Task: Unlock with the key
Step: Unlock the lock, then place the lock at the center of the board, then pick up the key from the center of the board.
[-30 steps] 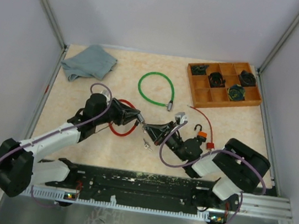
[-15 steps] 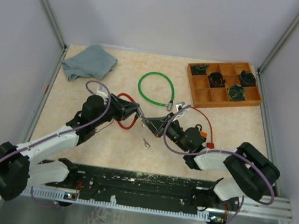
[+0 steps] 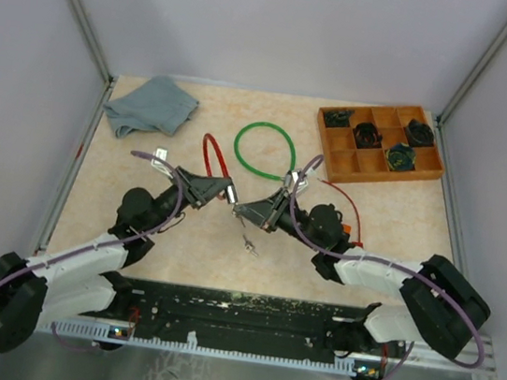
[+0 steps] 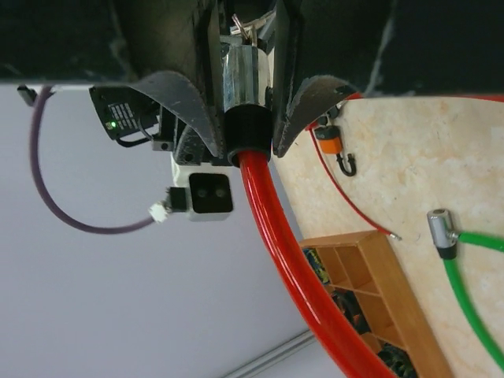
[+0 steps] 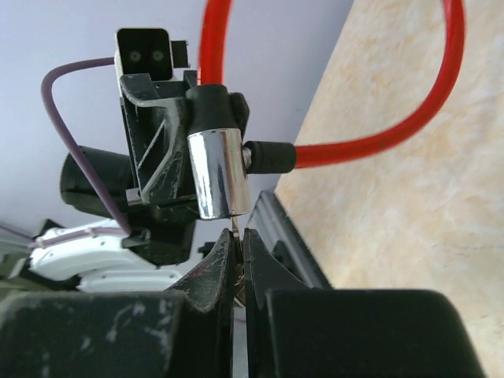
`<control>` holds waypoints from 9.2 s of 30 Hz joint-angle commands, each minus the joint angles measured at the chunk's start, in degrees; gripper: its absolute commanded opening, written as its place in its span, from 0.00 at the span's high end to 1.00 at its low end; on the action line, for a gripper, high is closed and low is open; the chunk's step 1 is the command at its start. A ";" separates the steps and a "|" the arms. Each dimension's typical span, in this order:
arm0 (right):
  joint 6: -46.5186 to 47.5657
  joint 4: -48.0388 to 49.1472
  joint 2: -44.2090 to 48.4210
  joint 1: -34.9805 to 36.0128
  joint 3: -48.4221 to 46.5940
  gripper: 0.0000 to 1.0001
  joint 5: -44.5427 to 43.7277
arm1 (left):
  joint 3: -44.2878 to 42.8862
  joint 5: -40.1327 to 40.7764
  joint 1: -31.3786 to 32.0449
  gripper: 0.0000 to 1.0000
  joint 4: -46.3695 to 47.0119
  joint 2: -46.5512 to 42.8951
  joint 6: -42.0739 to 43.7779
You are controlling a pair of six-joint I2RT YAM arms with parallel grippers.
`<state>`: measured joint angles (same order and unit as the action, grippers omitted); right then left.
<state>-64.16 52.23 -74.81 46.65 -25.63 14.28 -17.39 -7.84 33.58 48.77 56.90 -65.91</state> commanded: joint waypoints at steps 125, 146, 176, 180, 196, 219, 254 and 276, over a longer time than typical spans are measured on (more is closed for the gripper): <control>48.88 -53.98 -9.09 11.79 -17.34 0.49 -19.40 | -37.64 28.20 -6.50 0.59 -74.35 30.53 20.52; 52.25 -69.87 -23.99 14.60 -29.47 0.63 -25.44 | -23.73 15.62 -8.29 0.21 -67.79 6.77 20.02; 49.92 -38.71 8.30 7.39 -9.28 1.00 -8.05 | -6.02 -31.05 -8.40 0.33 -22.58 5.16 15.08; 49.14 -33.26 10.79 6.90 -6.91 1.00 -5.34 | -4.78 -33.95 -8.14 0.34 -16.16 6.70 11.74; 48.16 -28.04 11.39 6.82 -5.72 1.00 -2.51 | -3.65 -35.39 -5.95 0.50 -6.96 11.62 8.48; 75.34 -21.45 18.48 12.94 1.56 0.57 -12.30 | -21.03 7.86 5.71 1.00 -53.68 0.51 15.41; 97.06 28.21 -13.70 18.01 0.77 0.68 -23.27 | -35.72 18.61 11.65 1.00 -71.01 8.25 2.83; 97.81 24.53 -16.25 19.28 0.25 0.80 -27.54 | -35.08 19.33 11.74 1.00 -70.83 7.57 1.58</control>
<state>33.47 76.07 -90.54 65.10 -23.79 -11.42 -51.55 10.92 44.93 -22.83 65.04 -63.22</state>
